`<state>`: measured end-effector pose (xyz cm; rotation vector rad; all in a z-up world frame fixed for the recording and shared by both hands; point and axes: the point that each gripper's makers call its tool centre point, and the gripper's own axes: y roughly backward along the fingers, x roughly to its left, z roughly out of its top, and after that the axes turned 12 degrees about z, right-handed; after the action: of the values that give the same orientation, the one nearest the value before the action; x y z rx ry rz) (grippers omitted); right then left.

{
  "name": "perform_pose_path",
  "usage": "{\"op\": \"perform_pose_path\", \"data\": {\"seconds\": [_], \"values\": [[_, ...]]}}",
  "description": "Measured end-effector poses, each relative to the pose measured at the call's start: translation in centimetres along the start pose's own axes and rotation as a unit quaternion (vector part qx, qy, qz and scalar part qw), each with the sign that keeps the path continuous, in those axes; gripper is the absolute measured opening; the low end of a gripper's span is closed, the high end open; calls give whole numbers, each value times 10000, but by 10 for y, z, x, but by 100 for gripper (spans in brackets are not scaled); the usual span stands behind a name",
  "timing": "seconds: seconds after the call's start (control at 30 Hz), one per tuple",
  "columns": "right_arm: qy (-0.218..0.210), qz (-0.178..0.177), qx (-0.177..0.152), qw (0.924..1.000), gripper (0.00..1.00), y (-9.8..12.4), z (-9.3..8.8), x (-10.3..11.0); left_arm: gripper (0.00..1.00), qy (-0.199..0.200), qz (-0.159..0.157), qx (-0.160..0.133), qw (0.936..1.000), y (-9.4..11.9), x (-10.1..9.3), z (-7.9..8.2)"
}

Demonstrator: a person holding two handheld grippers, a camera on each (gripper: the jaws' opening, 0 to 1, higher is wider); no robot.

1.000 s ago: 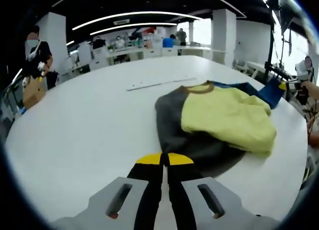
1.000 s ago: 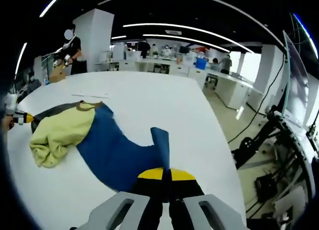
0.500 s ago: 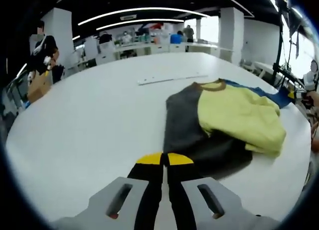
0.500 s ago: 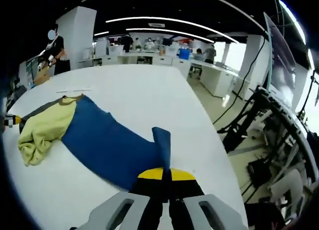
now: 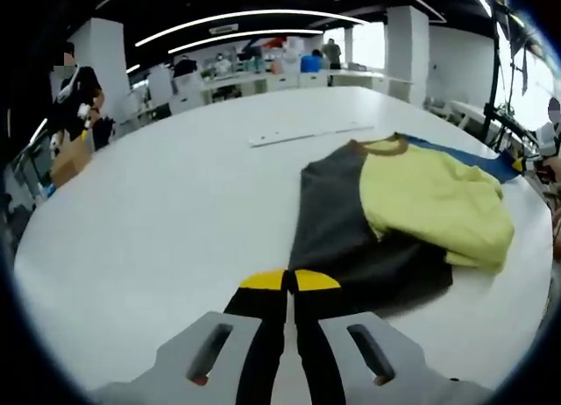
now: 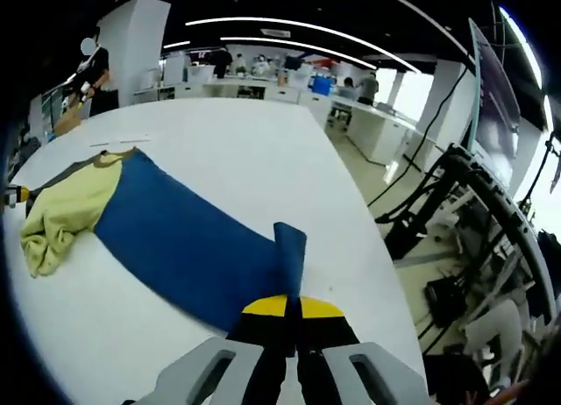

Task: Fold the garment on the visible template until the final outline fits inside the template.

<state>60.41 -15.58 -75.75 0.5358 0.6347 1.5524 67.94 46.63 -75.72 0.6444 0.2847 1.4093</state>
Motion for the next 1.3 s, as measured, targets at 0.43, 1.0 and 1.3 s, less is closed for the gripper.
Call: {"op": "perform_pose_path", "data": {"seconds": [0.43,1.0,1.3], "values": [[-293,848,-386,9952,47,11,19,36,39,391,-89,-416,9983,20,7,17],[603,2906,-443,9539,88,29,52,166,77,80,-875,-971,9914,68,-33,35],[1313,3717,-383,9182,94,42,61,232,92,-36,-1163,-1123,9868,92,-51,36]]}}
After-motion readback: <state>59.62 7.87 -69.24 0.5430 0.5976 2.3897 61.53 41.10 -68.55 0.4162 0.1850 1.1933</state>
